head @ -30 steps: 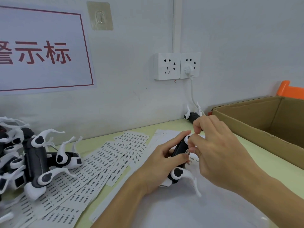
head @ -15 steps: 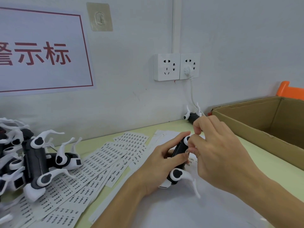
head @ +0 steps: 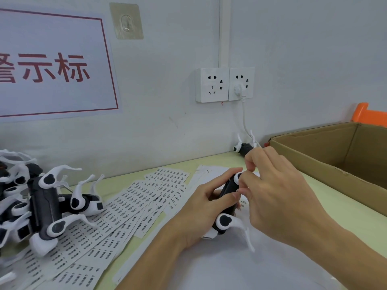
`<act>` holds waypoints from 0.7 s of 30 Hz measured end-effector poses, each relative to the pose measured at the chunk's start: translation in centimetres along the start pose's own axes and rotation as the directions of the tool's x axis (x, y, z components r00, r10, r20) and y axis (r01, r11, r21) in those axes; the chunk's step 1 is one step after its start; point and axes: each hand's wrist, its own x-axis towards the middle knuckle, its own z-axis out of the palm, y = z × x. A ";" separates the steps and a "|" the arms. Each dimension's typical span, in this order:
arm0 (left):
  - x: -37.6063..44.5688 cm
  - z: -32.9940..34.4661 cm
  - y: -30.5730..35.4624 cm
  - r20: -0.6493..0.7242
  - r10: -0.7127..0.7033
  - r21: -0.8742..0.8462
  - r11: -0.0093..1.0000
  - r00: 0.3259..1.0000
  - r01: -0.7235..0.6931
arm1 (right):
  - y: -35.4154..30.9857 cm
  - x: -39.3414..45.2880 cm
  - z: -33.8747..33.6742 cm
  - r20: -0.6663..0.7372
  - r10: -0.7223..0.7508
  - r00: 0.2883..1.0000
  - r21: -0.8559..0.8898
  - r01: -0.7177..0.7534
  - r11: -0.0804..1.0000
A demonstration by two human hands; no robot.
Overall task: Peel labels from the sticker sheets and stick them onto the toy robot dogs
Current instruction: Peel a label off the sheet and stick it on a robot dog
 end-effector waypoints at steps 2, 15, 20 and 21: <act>0.0 0.1 0.1 0.002 0.000 0.000 1.000 1.000 0.000 | 0.0 0.0 -0.1 -0.002 -0.001 1.000 -0.003 0.001 1.000; 0.1 0.1 0.1 -0.007 -0.004 -0.050 0.999 1.000 0.004 | -0.2 -0.2 0.0 -0.083 0.147 0.986 0.094 -0.139 0.986; 0.0 0.2 0.1 0.001 -0.001 -0.042 0.999 1.000 0.001 | -0.6 -0.3 0.2 -0.092 0.206 0.974 0.103 -0.197 0.975; 0.0 0.2 0.1 0.002 0.000 -0.037 0.999 1.000 0.000 | -0.6 -0.3 0.2 -0.090 0.219 0.972 0.103 -0.210 0.972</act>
